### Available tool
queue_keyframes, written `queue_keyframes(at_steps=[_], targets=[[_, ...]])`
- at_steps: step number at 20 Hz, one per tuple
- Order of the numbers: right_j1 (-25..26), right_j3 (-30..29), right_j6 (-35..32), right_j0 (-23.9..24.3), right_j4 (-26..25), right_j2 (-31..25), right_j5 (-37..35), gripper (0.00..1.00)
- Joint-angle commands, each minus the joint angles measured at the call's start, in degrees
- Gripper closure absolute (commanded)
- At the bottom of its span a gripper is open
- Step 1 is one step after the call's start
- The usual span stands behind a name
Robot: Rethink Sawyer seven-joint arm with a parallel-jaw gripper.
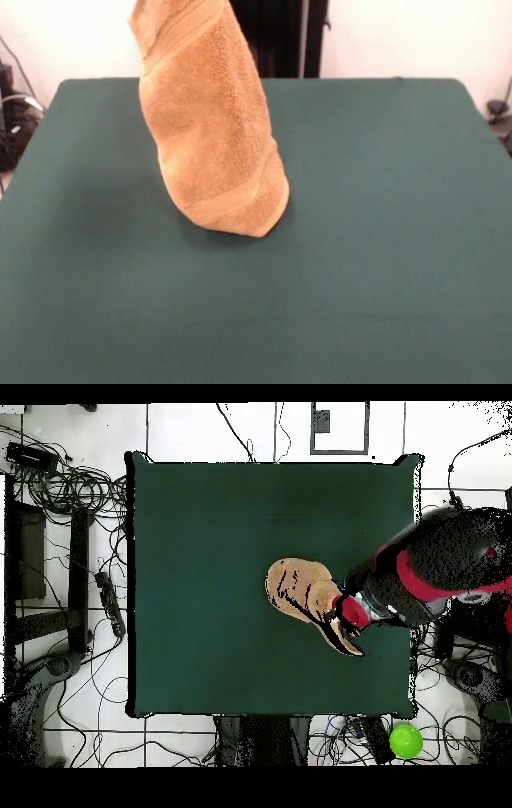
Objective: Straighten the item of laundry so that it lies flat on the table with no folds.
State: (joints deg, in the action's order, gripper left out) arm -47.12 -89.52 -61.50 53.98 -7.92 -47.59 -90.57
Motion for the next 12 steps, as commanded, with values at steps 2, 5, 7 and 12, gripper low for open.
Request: queue_keyframes(at_steps=[2, 5, 7, 12], targets=[[-4.86, -16.51, -3.07, 0.03, 3.53, 0.39, 8.00, 1.00], [-6.32, -19.08, -3.29, 0.79, 3.59, 0.94, 9.37, 1.00], [-6.82, -20.84, -3.11, 1.49, 3.65, 1.16, 10.37, 1.00], [-6.36, -23.74, -3.01, 3.03, 3.98, 1.58, 12.25, 1.00]])
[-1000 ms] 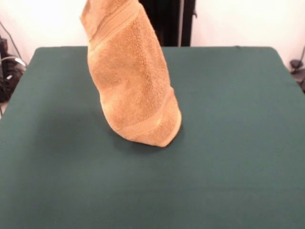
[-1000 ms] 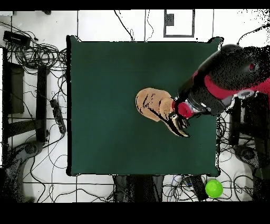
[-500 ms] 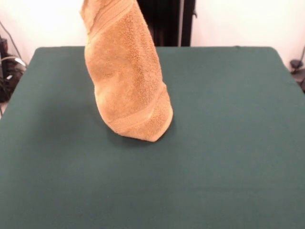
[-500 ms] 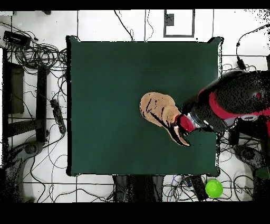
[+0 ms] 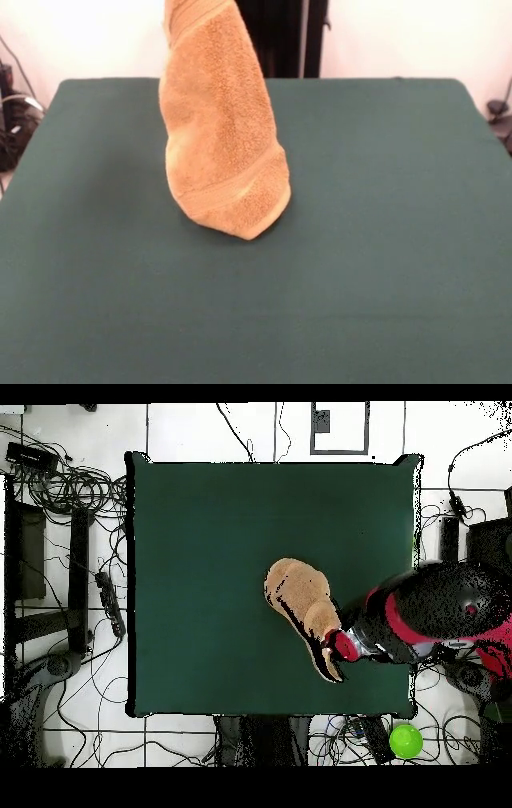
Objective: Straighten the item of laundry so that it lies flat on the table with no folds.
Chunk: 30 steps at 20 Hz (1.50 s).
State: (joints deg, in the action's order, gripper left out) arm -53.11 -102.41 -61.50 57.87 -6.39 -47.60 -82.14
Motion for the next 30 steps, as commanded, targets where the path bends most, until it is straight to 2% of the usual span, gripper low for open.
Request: queue_keyframes(at_steps=[1, 18, 30], targets=[[-0.45, -11.33, -3.05, -0.61, 2.47, 1.65, 4.12, 1.00], [-2.29, -21.81, -1.91, 4.57, 2.26, 0.81, 10.19, 1.00], [-1.89, -26.57, -1.98, 6.35, 0.95, 0.41, 16.33, 1.00]])
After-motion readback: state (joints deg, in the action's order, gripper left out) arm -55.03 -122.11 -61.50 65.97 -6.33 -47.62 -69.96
